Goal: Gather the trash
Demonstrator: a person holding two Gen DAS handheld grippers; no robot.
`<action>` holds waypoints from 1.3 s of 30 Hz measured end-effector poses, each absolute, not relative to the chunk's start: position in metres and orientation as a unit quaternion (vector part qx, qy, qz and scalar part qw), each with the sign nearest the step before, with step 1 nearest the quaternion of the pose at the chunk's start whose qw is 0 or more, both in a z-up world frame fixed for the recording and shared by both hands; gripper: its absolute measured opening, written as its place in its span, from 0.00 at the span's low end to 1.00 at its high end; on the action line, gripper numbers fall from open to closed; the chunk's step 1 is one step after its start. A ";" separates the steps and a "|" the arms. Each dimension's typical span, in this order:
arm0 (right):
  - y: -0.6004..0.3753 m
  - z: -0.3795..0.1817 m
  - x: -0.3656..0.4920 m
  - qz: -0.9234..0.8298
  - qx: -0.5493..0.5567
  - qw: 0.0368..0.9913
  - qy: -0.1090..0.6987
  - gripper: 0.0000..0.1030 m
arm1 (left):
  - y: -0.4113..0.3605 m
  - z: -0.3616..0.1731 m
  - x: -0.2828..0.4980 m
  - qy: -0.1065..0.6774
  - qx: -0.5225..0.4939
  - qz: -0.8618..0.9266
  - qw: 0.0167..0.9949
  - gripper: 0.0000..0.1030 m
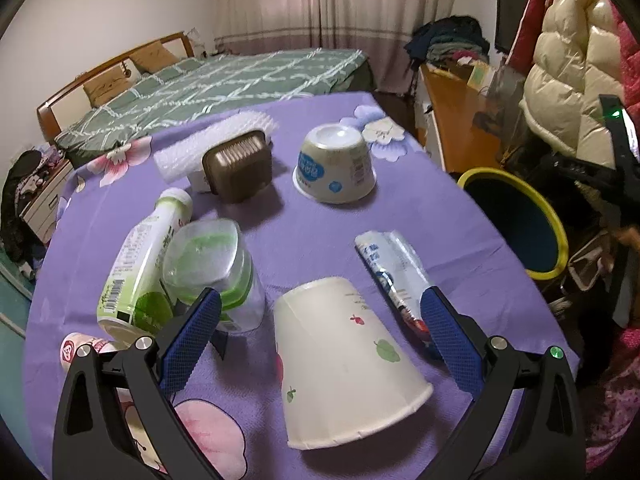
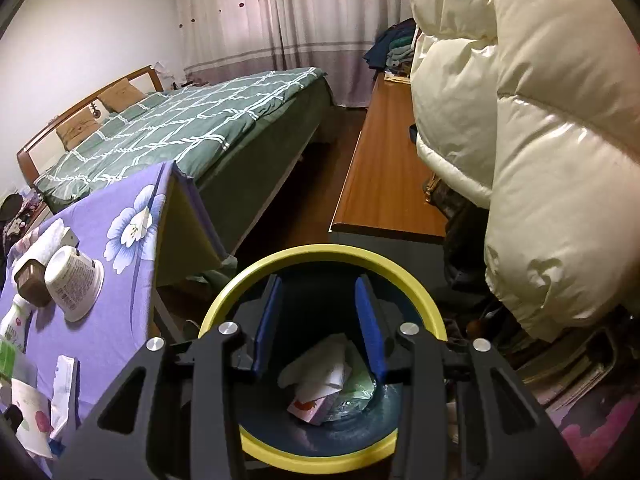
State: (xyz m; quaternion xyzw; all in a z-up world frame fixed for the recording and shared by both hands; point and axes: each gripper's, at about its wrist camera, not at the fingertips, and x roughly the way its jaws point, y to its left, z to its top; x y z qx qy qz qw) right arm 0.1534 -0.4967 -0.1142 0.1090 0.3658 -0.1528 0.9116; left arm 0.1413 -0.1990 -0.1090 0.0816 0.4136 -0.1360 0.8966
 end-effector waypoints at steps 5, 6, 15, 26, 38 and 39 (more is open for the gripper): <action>-0.496 -0.117 0.155 -0.142 0.114 0.911 0.370 0.36 | -0.203 -0.121 0.144 0.442 0.101 -0.135 0.881 0.95; -0.496 -0.117 0.155 -0.140 0.115 0.911 0.370 0.36 | -0.203 -0.123 0.145 0.446 0.104 -0.134 0.879 0.95; -0.492 -0.121 0.157 -0.129 0.117 0.910 0.377 0.36 | -0.198 -0.133 0.151 0.474 0.103 -0.140 0.863 0.94; -0.485 -0.116 0.128 -0.111 0.135 0.915 0.364 0.36 | -0.197 -0.131 0.144 0.478 0.100 -0.183 0.853 0.64; -0.491 -0.099 0.076 -0.139 0.136 0.924 0.328 0.36 | -0.237 -0.070 0.132 0.407 0.107 -0.247 0.873 0.64; -0.493 -0.099 0.072 -0.144 0.136 0.924 0.326 0.36 | -0.244 -0.066 0.133 0.402 0.108 -0.255 0.873 0.64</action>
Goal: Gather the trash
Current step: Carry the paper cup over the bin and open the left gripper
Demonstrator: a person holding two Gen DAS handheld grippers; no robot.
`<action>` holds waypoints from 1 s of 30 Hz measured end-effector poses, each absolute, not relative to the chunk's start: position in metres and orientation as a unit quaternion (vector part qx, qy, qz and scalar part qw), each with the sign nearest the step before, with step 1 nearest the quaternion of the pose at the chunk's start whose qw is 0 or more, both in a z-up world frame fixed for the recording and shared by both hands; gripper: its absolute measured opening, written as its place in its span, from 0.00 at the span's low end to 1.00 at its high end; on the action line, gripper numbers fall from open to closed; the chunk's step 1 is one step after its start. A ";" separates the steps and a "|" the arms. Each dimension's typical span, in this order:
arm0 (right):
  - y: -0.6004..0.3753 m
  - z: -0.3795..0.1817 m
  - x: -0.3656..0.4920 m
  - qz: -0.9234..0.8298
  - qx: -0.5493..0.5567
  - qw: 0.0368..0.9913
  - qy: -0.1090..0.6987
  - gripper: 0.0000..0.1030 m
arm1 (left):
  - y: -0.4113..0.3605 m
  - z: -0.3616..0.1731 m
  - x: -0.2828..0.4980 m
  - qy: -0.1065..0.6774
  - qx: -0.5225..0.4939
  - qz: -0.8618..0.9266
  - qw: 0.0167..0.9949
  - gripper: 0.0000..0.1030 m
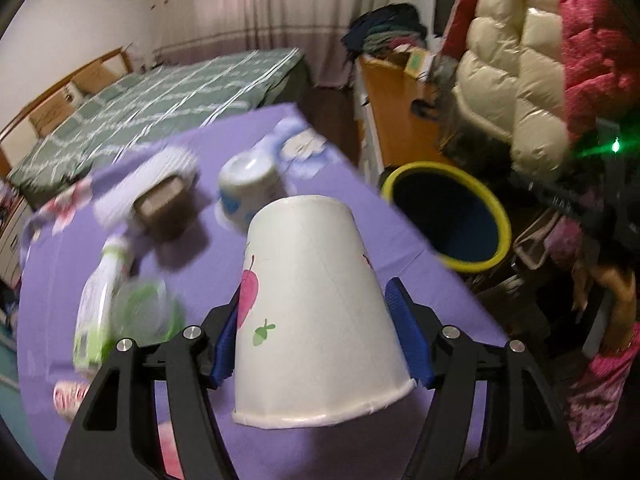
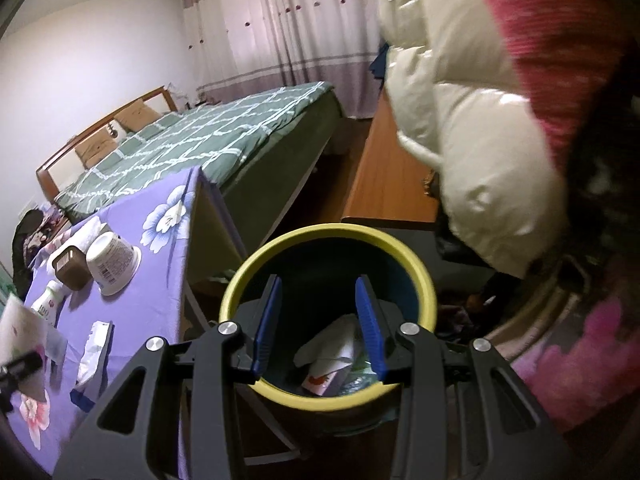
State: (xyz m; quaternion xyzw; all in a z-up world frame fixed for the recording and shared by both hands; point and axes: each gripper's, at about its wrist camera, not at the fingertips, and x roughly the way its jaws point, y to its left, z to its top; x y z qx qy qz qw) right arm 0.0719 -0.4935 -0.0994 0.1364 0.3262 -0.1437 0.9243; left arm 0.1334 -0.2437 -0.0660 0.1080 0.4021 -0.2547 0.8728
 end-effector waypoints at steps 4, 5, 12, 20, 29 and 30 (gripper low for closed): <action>-0.505 -0.105 0.062 -0.157 0.142 0.920 0.328 0.36 | -0.286 -0.056 0.142 0.384 0.115 -0.290 0.869 0.64; -0.507 -0.107 0.060 -0.160 0.144 0.919 0.330 0.36 | -0.299 -0.054 0.146 0.381 0.119 -0.297 0.867 0.64; -0.521 -0.113 0.048 -0.174 0.149 0.915 0.333 0.36 | -0.388 -0.067 0.169 0.387 0.129 -0.342 0.846 0.65; -0.529 -0.117 0.042 -0.184 0.148 0.912 0.335 0.42 | -0.456 -0.092 0.196 0.396 0.126 -0.349 0.840 0.78; -0.519 -0.119 0.045 -0.177 0.151 0.913 0.337 0.43 | -0.424 -0.057 0.192 0.347 0.102 -0.334 0.870 0.91; -0.516 -0.119 0.046 -0.174 0.149 0.913 0.338 0.43 | -0.413 -0.048 0.187 0.337 0.098 -0.330 0.876 0.91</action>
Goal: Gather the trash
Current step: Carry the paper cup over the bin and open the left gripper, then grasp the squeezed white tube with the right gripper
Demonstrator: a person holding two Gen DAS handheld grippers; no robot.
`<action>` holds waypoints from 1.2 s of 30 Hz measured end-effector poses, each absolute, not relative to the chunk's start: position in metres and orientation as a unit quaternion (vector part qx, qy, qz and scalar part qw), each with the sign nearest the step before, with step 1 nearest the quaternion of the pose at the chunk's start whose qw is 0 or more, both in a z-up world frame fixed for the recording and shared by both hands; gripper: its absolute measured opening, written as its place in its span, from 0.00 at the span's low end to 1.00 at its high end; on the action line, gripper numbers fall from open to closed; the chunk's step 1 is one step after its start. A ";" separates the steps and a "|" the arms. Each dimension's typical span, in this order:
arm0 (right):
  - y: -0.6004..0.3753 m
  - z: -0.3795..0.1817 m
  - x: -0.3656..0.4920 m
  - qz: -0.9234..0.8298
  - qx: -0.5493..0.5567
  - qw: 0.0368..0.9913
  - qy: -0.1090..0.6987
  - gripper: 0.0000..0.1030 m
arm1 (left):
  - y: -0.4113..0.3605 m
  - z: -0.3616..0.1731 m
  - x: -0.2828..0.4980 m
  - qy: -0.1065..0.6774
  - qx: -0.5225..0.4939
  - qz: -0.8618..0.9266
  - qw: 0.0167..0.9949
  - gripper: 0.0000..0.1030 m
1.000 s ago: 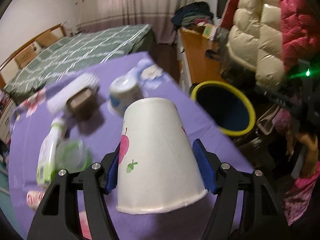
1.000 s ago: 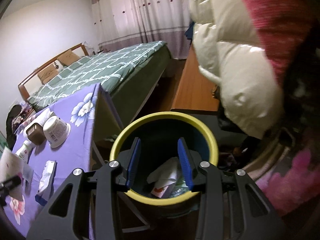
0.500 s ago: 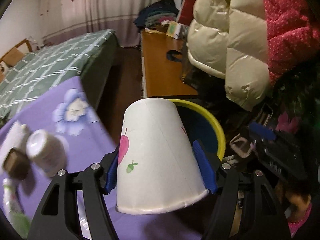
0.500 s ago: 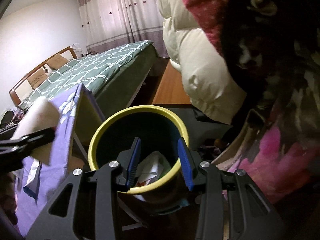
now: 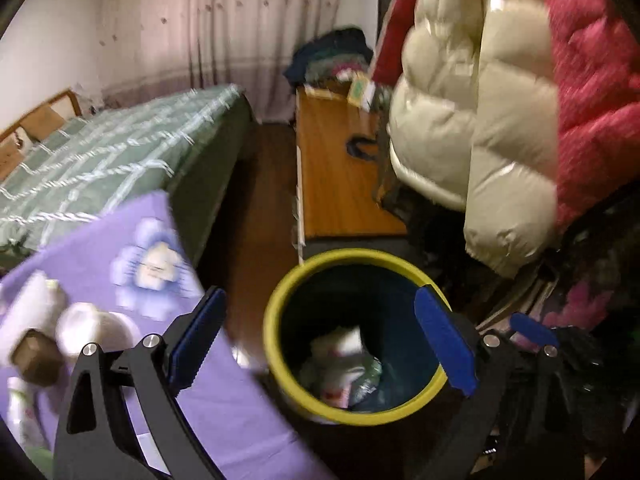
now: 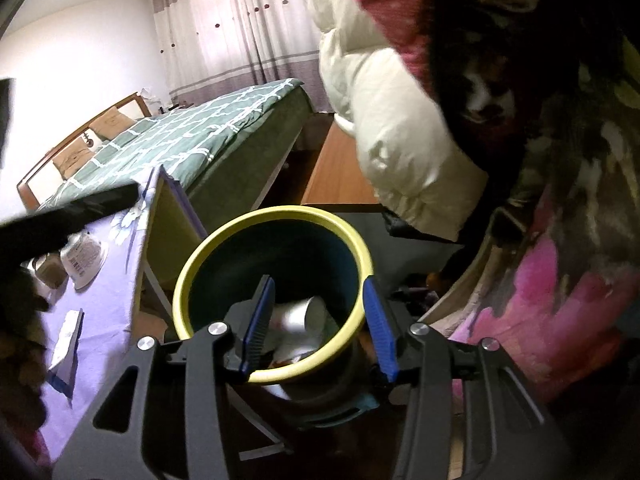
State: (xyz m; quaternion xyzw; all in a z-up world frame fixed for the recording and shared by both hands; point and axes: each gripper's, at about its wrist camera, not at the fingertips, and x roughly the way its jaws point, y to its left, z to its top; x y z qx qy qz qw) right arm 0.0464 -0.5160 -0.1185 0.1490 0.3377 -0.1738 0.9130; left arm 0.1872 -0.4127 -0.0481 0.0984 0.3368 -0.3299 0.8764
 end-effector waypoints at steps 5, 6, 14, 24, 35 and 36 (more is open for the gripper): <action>-0.491 -0.118 0.059 -0.149 0.141 0.917 0.343 0.43 | -0.348 -0.020 0.166 0.309 0.076 -0.303 0.898 0.93; -0.488 -0.118 0.062 -0.145 0.139 0.917 0.344 0.43 | -0.334 -0.017 0.162 0.305 0.074 -0.295 0.903 0.93; -0.431 -0.107 0.086 -0.099 0.109 0.924 0.352 0.43 | -0.210 -0.005 0.136 0.288 0.047 -0.189 0.938 0.95; -0.319 -0.104 0.119 0.017 0.078 0.922 0.379 0.43 | -0.090 -0.013 0.113 0.285 0.005 -0.103 0.953 0.95; -0.245 -0.129 0.143 0.045 0.031 0.901 0.431 0.50 | -0.028 -0.026 0.101 0.289 -0.027 -0.088 0.953 0.95; -0.243 -0.133 0.145 0.043 0.027 0.898 0.436 0.50 | -0.025 -0.027 0.101 0.291 -0.030 -0.088 0.952 0.95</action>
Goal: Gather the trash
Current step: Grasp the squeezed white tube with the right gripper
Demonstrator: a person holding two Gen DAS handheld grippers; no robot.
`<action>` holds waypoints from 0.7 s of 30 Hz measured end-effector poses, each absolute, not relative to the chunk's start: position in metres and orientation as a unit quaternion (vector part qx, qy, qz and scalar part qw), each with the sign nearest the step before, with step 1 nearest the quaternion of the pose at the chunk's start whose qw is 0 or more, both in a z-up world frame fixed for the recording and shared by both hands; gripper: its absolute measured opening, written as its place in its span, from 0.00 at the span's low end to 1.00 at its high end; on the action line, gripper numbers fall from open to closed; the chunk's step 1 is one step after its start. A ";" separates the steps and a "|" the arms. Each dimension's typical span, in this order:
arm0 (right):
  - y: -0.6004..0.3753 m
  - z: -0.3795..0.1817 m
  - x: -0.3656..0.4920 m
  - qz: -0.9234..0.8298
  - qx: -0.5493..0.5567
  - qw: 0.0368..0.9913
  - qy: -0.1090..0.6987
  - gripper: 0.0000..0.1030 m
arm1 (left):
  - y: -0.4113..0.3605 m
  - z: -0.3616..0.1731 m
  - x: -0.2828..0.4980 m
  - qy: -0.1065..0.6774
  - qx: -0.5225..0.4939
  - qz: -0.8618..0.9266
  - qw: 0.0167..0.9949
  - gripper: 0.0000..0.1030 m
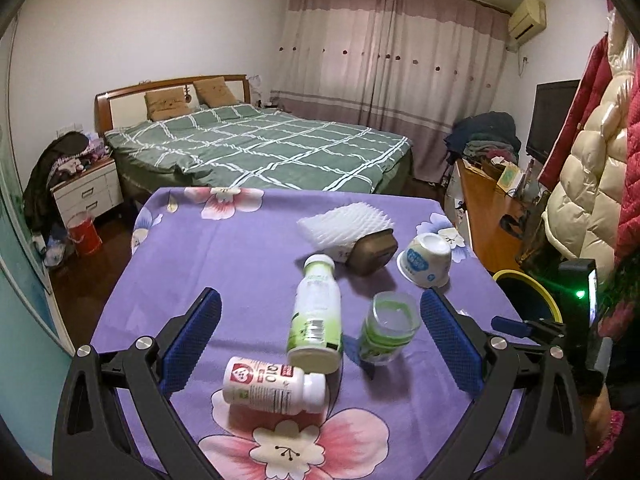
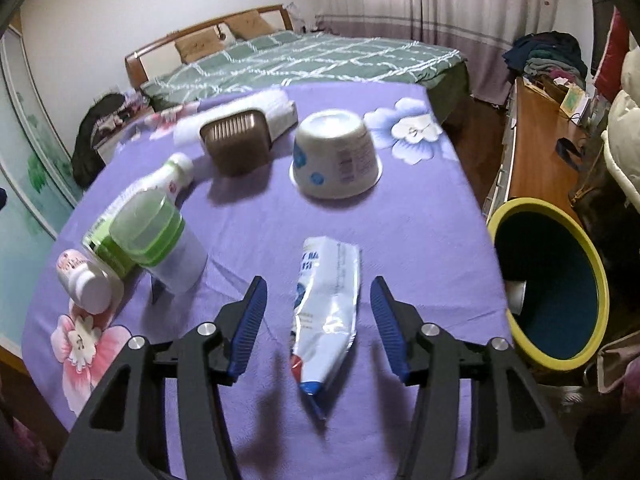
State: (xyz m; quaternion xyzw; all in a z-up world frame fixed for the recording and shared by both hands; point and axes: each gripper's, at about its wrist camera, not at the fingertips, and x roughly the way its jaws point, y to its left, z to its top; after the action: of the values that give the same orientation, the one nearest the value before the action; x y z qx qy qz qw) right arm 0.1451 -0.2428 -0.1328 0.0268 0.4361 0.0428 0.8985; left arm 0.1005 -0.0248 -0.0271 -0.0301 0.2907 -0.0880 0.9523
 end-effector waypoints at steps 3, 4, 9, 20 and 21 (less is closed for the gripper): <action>-0.239 -0.141 0.146 0.039 0.020 0.893 0.449 0.50 | -0.024 -0.031 0.101 0.295 -0.036 -0.088 0.951 0.95; -0.239 -0.144 0.146 0.038 0.019 0.891 0.453 0.50 | -0.024 -0.033 0.101 0.296 -0.037 -0.088 0.950 0.95; -0.237 -0.153 0.148 0.039 0.015 0.885 0.464 0.45 | -0.027 -0.037 0.104 0.301 -0.040 -0.090 0.949 0.95; -0.242 -0.154 0.145 0.035 0.023 0.888 0.458 0.32 | -0.035 -0.039 0.106 0.306 -0.034 -0.093 0.947 0.95; -0.244 -0.153 0.145 0.033 0.025 0.889 0.455 0.32 | -0.036 -0.039 0.106 0.306 -0.034 -0.094 0.947 0.95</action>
State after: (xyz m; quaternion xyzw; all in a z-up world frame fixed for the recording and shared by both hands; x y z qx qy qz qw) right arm 0.1445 -0.2439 -0.1530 0.0247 0.4555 0.0334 0.8893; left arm 0.1063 -0.0357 -0.0391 -0.0336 0.3064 -0.0938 0.9467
